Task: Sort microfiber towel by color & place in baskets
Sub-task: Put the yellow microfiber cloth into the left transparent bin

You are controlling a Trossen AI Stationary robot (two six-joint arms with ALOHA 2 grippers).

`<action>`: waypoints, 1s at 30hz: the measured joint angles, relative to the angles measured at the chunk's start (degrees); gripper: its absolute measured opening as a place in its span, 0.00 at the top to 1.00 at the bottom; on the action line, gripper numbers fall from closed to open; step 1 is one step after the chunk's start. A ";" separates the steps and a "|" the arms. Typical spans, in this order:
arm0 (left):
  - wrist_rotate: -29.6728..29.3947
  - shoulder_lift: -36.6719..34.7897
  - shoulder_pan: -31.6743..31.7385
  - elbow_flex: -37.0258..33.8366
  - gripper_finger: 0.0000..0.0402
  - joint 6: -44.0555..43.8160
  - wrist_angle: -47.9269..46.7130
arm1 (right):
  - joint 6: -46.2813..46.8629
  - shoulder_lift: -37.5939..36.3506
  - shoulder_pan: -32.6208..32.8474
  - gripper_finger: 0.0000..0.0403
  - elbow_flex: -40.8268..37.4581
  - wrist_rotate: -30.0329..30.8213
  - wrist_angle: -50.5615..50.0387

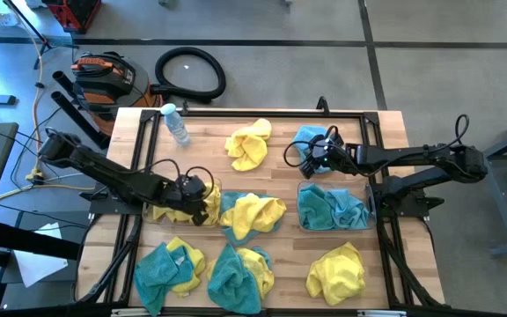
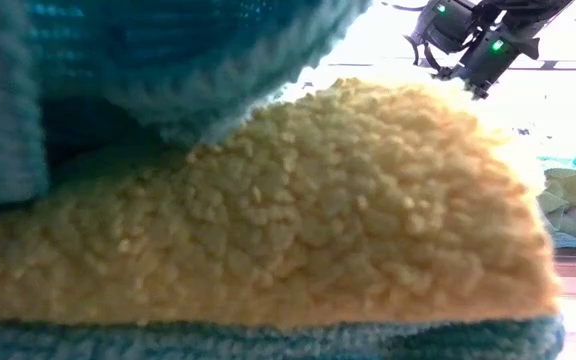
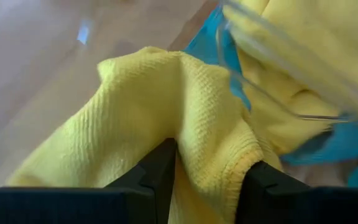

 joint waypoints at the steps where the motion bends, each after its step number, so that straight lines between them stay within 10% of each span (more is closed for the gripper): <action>1: -0.01 -0.91 0.00 0.87 0.73 -0.18 -1.70 | 0.00 0.00 0.00 0.70 0.00 0.00 -0.01; 30: 6.24 -9.12 0.00 8.85 0.72 -0.84 -26.70 | 0.01 0.00 0.00 0.70 0.00 0.16 -0.46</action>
